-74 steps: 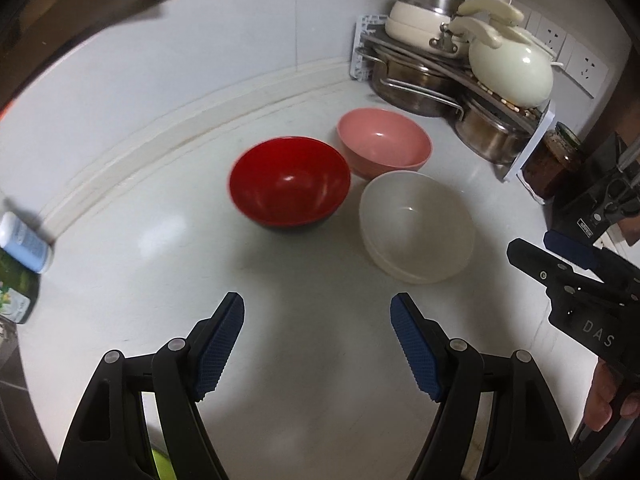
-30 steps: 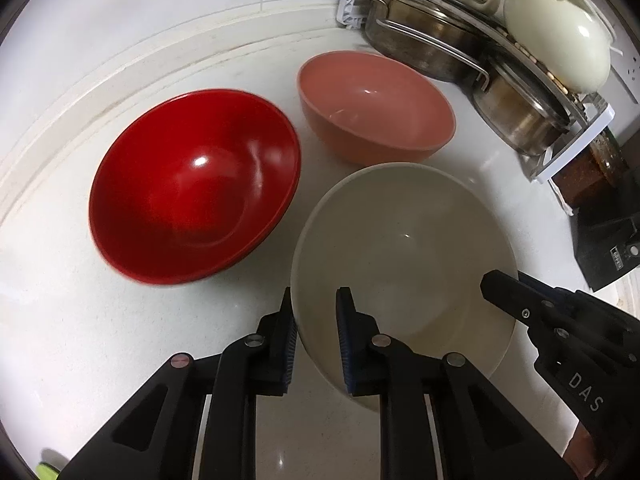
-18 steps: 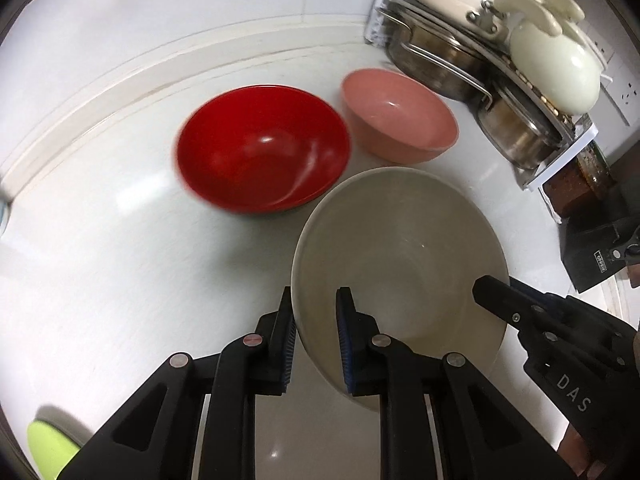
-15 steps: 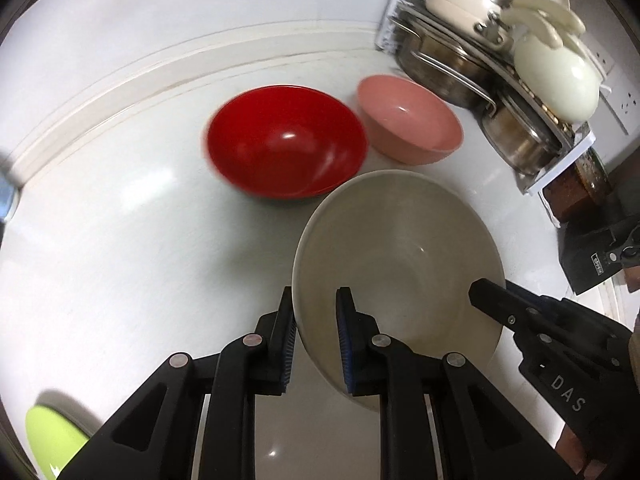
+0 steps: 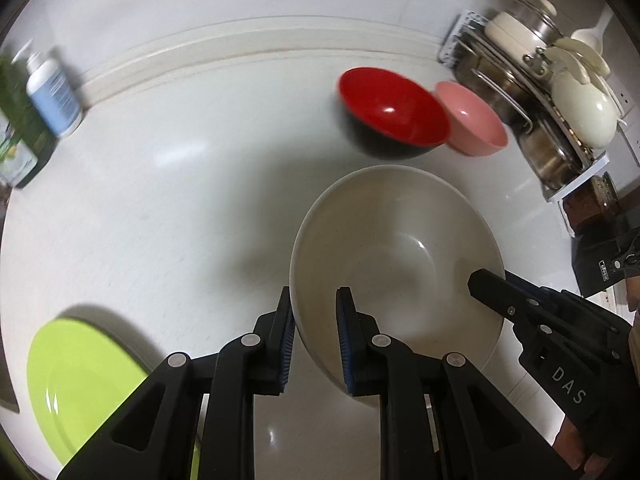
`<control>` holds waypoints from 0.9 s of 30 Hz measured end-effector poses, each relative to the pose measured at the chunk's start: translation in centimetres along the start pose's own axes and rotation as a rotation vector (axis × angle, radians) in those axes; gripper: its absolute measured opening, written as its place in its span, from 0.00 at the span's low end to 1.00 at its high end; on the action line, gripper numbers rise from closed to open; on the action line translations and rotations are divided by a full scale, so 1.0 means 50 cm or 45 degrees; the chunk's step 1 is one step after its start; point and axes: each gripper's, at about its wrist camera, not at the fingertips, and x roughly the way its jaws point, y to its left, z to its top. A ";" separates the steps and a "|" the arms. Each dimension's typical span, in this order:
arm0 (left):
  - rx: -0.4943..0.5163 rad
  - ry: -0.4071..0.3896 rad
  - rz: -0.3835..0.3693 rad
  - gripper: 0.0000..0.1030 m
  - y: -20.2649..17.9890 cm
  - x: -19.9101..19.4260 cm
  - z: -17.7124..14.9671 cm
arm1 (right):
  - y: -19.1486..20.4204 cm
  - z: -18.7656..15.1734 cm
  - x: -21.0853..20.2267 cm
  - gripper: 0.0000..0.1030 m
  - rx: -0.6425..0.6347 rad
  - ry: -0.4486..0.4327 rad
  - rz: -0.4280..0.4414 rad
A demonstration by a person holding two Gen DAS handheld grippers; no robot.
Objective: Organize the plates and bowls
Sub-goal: 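Lift the white bowl with both tools and carry it over the lime-green plate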
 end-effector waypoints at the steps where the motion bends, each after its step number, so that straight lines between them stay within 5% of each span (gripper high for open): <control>1: -0.012 0.004 0.005 0.19 0.011 -0.001 -0.008 | 0.007 -0.004 0.003 0.12 -0.006 0.006 0.005; 27: -0.062 0.110 0.033 0.21 0.073 0.038 -0.083 | 0.065 -0.047 0.064 0.12 -0.089 0.120 -0.004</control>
